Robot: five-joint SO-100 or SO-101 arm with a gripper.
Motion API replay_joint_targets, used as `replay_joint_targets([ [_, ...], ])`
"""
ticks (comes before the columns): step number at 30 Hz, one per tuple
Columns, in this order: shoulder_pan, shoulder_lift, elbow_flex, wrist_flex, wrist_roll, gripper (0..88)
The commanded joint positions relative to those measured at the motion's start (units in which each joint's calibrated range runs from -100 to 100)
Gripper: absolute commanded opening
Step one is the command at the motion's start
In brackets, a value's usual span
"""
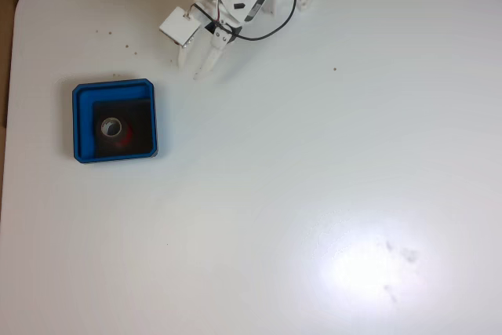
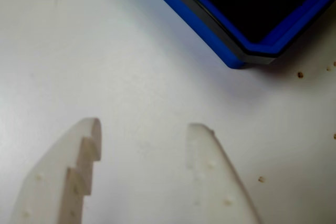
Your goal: Pick the red roll and drop it in the blue box
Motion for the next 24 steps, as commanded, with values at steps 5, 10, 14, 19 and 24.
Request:
replay_joint_targets([
  [5, -2.61, -11.74, 8.77, -1.34, -0.27, 14.9],
  [10, -5.34, -18.93, 15.06, -1.34, 0.08, 14.9],
  [14, -7.20, -23.69, 16.77, -1.26, 0.08, 14.9],
  [19, -13.94, -24.44, 16.77, -1.26, 0.34, 14.9],
  [24, -23.91, -26.62, 16.77, -0.60, 0.43, 14.9],
])
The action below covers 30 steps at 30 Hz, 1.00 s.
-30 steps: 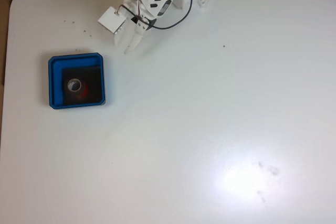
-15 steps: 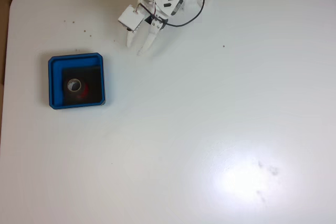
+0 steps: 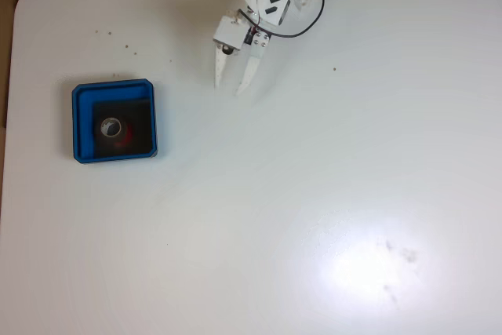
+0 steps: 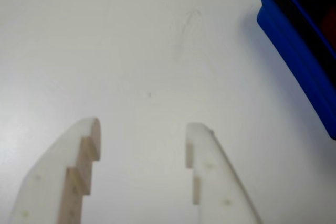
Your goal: Pick the red roll and drop it in the blue box
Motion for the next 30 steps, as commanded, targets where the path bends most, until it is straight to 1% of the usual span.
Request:
replay_joint_targets([
  [1, -5.68, -2.31, 0.90, -0.60, 0.34, 14.9],
  [6, -10.95, -2.64, 0.90, -0.60, 0.34, 14.9],
  [13, -23.56, -2.64, 0.90, -0.60, 0.34, 14.9],
  [17, -28.83, -2.64, 0.90, -0.60, 0.34, 14.9],
  [19, -29.91, -2.64, 0.90, -0.60, 0.34, 14.9],
  [30, -29.32, -2.64, 0.90, -0.43, 0.26, 14.8],
])
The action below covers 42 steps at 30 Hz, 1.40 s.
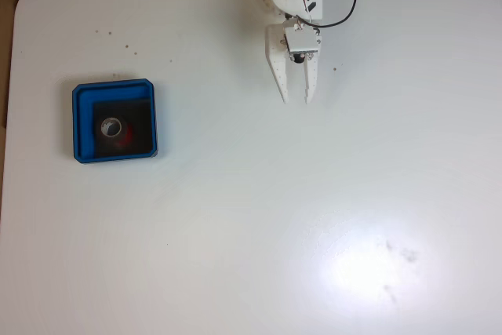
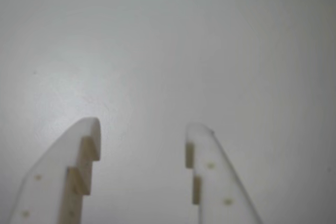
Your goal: Pick the red roll and drop it in the blue box
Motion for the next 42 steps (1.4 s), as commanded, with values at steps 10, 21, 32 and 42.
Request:
replay_joint_targets([
  [10, 0.07, -0.70, 0.90, -0.43, 0.26, 4.6],
  [21, -0.22, -0.53, 0.90, -0.43, 0.17, 0.5],
  [32, -0.22, -0.53, 0.90, -0.43, 0.26, 0.5],
  [42, -0.22, -0.53, 0.90, -0.43, 0.26, 0.5],
])
